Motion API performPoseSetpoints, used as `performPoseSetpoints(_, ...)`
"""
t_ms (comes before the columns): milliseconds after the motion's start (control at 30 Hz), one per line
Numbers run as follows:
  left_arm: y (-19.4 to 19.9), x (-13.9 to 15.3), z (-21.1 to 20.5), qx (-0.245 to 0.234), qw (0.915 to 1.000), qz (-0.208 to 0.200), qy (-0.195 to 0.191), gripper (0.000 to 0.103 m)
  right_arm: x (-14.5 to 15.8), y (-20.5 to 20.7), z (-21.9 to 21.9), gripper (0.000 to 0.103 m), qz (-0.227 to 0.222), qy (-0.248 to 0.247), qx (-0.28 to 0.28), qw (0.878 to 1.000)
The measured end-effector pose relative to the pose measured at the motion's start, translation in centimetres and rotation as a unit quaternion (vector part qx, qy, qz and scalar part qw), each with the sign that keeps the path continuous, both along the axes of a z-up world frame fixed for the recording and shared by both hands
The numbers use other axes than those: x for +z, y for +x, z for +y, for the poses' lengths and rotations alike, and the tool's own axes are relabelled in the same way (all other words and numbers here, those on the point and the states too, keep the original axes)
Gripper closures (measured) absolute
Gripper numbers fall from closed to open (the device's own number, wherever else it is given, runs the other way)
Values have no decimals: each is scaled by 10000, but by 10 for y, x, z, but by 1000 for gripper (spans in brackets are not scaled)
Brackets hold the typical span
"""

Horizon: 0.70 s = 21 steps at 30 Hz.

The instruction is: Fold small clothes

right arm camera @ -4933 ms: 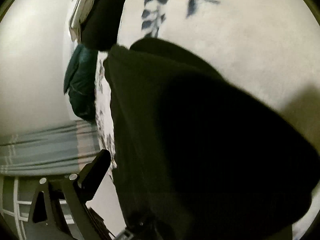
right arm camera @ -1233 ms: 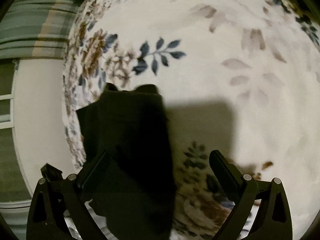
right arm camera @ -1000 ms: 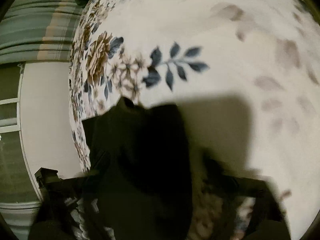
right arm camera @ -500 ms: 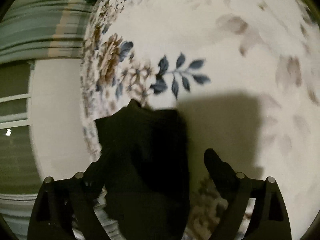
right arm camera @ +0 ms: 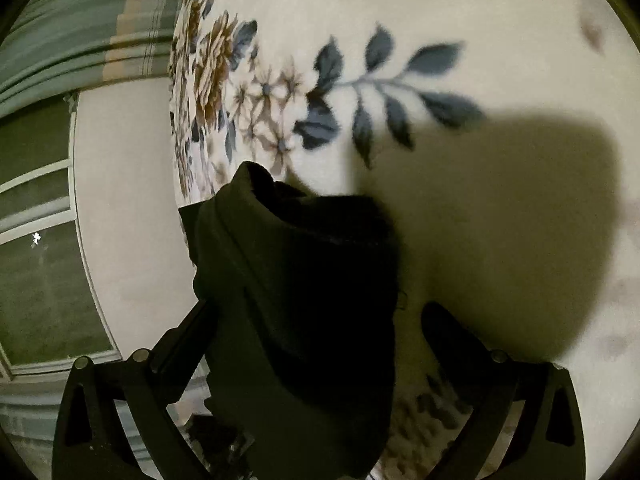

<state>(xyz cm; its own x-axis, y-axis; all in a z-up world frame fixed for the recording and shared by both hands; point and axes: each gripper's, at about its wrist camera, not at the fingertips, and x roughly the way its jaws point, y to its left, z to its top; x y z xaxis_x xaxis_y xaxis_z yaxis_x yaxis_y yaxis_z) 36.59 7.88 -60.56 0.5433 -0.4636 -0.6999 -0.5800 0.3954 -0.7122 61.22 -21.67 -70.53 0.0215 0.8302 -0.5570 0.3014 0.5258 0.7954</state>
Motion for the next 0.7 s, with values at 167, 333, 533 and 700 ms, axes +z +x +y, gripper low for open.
performPoseSetpoints(167, 5, 16, -4, -68, 9989, -115, 457, 37, 12, -4, 9, 48, -318, -320, 134, 9989)
performPoseSetpoints(333, 15, 30, 5, -553, 9965, -139, 607, 46, 23, -20, 14, 74, -447, -699, -140, 9965)
performPoseSetpoints(533, 61, 47, 23, -1645, 9812, -254, 978, 46, 50, -85, -15, 77, -536, -386, -960, 9932)
performPoseSetpoints(700, 114, 49, 24, -2846, 9493, -481, 1245, 44, 54, -184, -34, 77, -162, -314, -1531, 9876)
